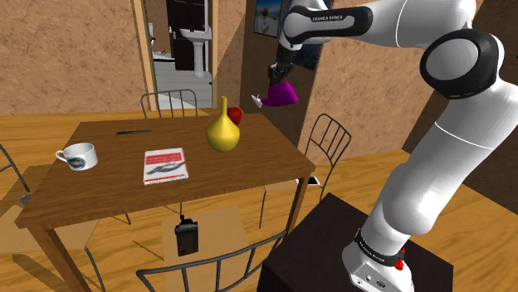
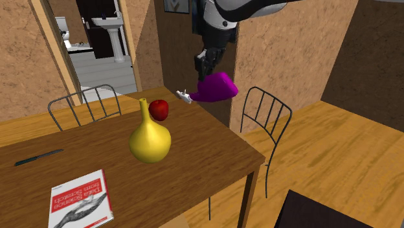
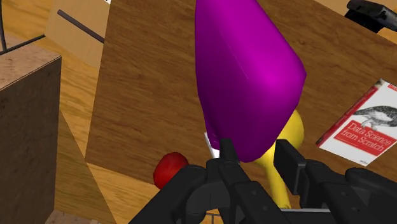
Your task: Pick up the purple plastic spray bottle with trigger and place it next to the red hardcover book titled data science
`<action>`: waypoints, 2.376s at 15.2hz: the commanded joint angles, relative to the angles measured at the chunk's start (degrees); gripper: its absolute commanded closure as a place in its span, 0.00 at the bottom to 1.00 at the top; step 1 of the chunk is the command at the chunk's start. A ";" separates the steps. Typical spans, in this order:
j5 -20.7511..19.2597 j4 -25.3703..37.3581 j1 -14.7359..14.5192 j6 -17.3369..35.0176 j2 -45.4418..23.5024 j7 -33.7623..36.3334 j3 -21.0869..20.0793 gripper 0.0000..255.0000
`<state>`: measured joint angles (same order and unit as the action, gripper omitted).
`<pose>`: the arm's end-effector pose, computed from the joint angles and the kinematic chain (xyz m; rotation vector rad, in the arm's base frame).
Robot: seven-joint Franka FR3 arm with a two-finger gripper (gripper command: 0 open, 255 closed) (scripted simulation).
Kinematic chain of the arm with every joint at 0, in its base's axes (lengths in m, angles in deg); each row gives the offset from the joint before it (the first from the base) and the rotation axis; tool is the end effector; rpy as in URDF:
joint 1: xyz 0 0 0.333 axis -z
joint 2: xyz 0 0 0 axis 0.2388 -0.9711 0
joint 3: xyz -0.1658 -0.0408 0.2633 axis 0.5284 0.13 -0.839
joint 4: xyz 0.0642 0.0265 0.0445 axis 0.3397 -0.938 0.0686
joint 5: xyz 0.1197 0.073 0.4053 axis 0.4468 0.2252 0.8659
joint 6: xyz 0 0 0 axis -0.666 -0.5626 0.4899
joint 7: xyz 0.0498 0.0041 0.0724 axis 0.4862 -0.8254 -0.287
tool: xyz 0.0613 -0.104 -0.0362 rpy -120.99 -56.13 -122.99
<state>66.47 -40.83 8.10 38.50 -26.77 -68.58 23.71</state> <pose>0.5883 -0.1239 0.5894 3.0165 -0.0495 0.4771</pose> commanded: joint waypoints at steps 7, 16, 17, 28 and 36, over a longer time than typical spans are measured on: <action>-2.34 3.29 -4.51 -1.14 -3.00 11.22 -5.89 1.00; -4.70 12.42 -9.90 -4.46 -10.25 22.46 -11.33 1.00; -4.97 13.86 -10.52 -4.98 -11.34 23.61 -11.86 1.00; -7.17 23.40 -15.31 -6.82 -20.44 31.71 -14.87 1.00; -7.64 16.27 -15.24 -0.50 -19.73 32.91 -14.78 1.00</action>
<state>58.94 -23.30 -7.11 36.99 -46.75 -35.92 8.92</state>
